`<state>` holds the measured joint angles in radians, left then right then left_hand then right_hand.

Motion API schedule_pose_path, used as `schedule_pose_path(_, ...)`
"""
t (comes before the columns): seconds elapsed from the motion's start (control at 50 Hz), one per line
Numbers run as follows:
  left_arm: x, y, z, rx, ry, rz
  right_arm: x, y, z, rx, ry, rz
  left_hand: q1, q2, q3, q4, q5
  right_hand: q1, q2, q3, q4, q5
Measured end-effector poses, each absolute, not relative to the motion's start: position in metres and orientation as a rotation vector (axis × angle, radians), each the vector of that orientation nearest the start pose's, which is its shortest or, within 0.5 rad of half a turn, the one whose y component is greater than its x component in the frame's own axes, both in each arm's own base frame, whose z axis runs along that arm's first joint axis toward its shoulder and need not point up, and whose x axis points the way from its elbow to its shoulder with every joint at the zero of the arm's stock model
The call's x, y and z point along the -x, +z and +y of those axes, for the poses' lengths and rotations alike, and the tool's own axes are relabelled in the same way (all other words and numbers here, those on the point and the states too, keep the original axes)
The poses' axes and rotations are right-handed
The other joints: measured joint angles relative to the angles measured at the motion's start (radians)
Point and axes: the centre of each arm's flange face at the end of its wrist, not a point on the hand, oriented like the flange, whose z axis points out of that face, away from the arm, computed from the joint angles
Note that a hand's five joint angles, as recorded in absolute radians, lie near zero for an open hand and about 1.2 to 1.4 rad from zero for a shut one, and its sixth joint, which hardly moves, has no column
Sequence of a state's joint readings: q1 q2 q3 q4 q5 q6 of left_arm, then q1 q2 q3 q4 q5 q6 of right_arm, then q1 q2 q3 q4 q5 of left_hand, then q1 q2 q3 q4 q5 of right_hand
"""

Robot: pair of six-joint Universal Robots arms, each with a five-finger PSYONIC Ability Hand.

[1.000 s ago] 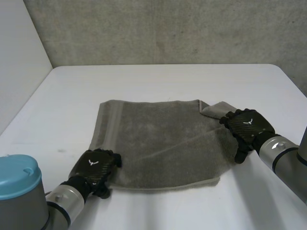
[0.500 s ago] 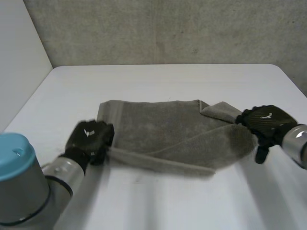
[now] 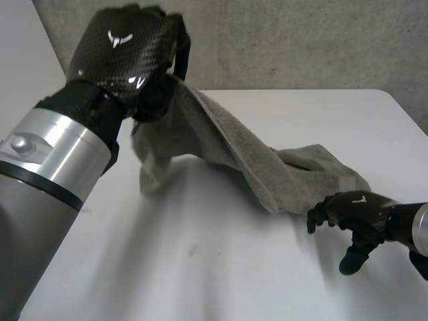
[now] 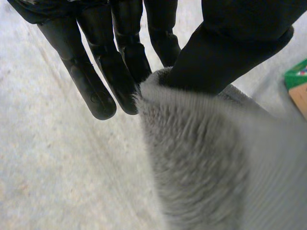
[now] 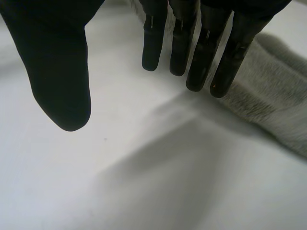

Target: Fold the laundry

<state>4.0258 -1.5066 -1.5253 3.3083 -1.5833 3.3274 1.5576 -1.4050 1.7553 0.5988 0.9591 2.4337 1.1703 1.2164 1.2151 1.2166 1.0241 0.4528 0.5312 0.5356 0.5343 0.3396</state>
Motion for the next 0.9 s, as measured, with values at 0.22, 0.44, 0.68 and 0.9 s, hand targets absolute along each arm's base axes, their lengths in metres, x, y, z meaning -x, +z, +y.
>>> schedule_pose_path(0.22,0.302,0.396,-0.127,-0.891,-2.928,1.897,-0.183,0.174,-0.256,1.000,-1.037,2.423,0.004,0.000,0.000,0.000,0.000,-0.246,-0.307,-0.323,-0.307,-0.278)
schedule_pose_path(0.44,0.289,0.415,-0.112,-0.837,-2.997,1.828,-0.188,0.191,-0.319,1.000,-1.422,2.537,0.004,0.000,0.000,0.000,0.000,-0.246,-0.328,-0.373,-0.307,-0.282)
schedule_pose_path(0.68,0.282,0.379,-0.133,-0.832,-2.829,1.951,-0.228,0.201,-0.332,1.132,-1.556,2.438,0.004,0.000,0.000,0.000,0.000,-0.246,-0.328,-0.373,-0.307,-0.282)
schedule_pose_path(0.9,0.271,0.338,-0.152,-0.818,-2.643,2.078,-0.255,0.181,-0.334,1.117,-1.601,2.398,0.005,0.000,0.000,0.000,0.008,-0.246,-0.328,-0.370,-0.307,-0.282)
